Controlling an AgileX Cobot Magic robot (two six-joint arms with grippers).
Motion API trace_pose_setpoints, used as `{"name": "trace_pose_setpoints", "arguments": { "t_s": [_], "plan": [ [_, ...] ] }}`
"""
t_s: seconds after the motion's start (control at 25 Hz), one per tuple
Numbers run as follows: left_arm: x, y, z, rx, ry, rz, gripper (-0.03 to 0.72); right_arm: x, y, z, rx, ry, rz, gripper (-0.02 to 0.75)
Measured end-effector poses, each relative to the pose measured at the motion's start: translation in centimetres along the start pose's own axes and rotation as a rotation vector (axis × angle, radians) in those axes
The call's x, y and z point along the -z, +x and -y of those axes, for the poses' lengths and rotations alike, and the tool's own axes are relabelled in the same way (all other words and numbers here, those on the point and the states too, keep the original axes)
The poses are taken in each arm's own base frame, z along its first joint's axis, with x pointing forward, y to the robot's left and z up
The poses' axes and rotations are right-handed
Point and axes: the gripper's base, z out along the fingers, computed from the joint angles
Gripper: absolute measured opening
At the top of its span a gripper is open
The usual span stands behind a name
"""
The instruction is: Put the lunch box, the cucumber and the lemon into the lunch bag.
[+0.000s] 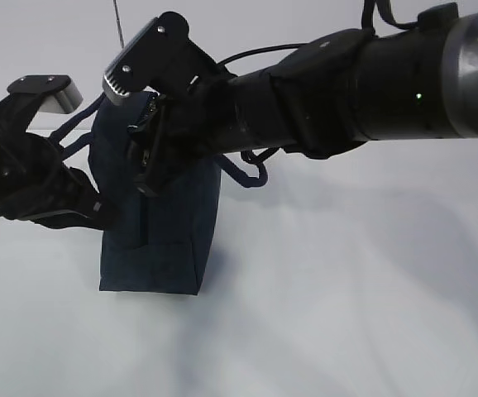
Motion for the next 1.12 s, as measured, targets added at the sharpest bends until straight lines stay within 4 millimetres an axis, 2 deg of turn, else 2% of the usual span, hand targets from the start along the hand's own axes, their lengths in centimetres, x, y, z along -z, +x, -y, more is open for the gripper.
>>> {"name": "trace_pose_setpoints", "arguments": {
  "t_s": [0.28,0.44,0.72,1.12],
  "plan": [
    [-0.7,1.5,-0.2,0.039,-0.002,-0.028,-0.007,0.3,-2.2,0.9,0.014,0.020,0.065,-0.013],
    [-0.8,1.7,-0.2,0.045,0.000,-0.033,-0.007,0.4,-2.7,1.4,0.016,0.037,0.081,-0.013],
    [-0.8,1.9,-0.2,0.047,0.009,-0.044,-0.007,-1.8,-2.2,1.9,0.039,0.056,0.065,-0.013],
    [-0.9,2.1,-0.1,0.043,0.019,-0.058,-0.008,-2.6,-2.3,5.2,0.036,0.137,0.084,-0.013]
  ]
}}
